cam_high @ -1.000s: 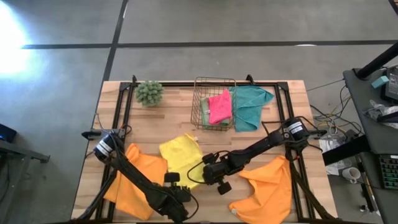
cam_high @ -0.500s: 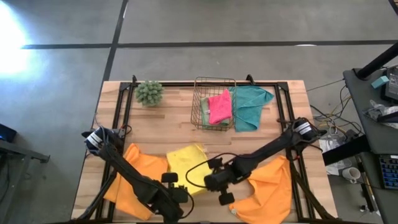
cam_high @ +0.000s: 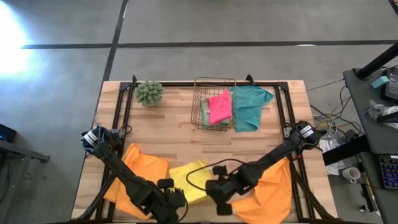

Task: Fold microfiber towels
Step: Fold the yellow towel, then adjust the wire basket

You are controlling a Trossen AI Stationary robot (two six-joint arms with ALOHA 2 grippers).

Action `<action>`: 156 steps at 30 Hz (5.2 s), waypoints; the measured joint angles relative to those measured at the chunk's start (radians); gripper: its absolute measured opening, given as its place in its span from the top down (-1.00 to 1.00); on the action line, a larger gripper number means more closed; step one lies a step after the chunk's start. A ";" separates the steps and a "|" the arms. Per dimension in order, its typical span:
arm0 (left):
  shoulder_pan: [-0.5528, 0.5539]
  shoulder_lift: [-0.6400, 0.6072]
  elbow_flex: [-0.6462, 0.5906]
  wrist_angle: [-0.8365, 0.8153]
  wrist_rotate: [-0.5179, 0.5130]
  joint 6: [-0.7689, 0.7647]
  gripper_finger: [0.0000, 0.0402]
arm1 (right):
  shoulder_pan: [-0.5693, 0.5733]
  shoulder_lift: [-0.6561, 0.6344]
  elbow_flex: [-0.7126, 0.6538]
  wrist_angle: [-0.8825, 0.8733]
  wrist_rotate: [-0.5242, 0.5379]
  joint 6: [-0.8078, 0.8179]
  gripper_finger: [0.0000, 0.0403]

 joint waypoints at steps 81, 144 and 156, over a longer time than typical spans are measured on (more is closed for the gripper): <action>0.032 -0.047 -0.085 -0.022 -0.140 0.028 0.20 | -0.097 -0.518 -0.377 -0.185 0.041 -0.252 0.55; 0.622 0.031 -0.275 0.168 -0.202 0.155 0.20 | -1.409 -0.318 -0.297 0.195 -0.232 -0.689 0.81; 0.697 0.030 -0.370 0.315 -0.179 0.156 0.20 | -1.422 -0.075 0.004 0.000 -0.258 -0.732 0.81</action>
